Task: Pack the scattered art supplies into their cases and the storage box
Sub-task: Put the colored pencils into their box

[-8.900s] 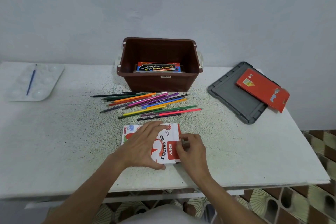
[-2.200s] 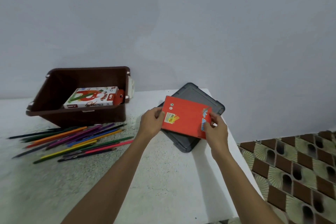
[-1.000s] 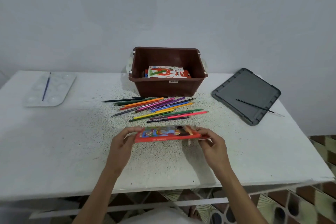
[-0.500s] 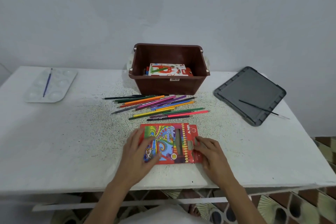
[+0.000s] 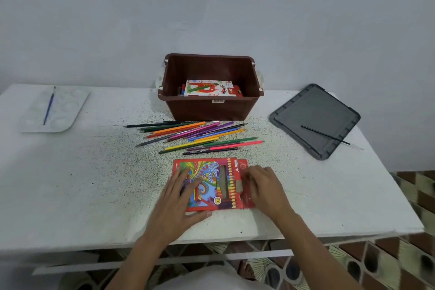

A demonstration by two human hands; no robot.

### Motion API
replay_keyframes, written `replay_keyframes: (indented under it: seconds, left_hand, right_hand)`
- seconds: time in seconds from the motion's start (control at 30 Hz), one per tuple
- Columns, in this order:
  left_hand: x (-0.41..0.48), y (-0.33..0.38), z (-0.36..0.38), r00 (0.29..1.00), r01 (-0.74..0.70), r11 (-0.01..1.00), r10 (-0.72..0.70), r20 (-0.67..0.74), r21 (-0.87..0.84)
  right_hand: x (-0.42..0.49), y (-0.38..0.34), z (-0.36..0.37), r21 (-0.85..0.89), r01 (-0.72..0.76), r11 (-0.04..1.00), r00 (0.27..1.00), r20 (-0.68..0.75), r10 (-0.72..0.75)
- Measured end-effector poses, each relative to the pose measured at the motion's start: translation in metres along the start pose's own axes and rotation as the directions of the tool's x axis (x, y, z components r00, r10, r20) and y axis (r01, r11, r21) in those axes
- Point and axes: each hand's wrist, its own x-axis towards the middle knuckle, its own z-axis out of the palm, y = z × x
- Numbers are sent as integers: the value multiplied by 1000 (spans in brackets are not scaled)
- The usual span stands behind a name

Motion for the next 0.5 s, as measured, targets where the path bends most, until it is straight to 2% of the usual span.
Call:
replay_keyframes:
  seconds: [0.13, 0.33, 0.5]
  left_hand:
    - [0, 3, -1, 1000, 11, 1000, -11, -7, -3]
    - [-1, 2, -2, 999, 35, 999, -35, 6, -2]
    - [0, 2, -1, 999, 39, 999, -39, 3, 3]
  right_hand:
    - [26, -3, -2, -108, 22, 994, 998, 68, -14]
    - [47, -9, -3, -127, -5, 992, 997, 82, 15]
    - [60, -4, -9, -243, 28, 970, 982, 189, 19]
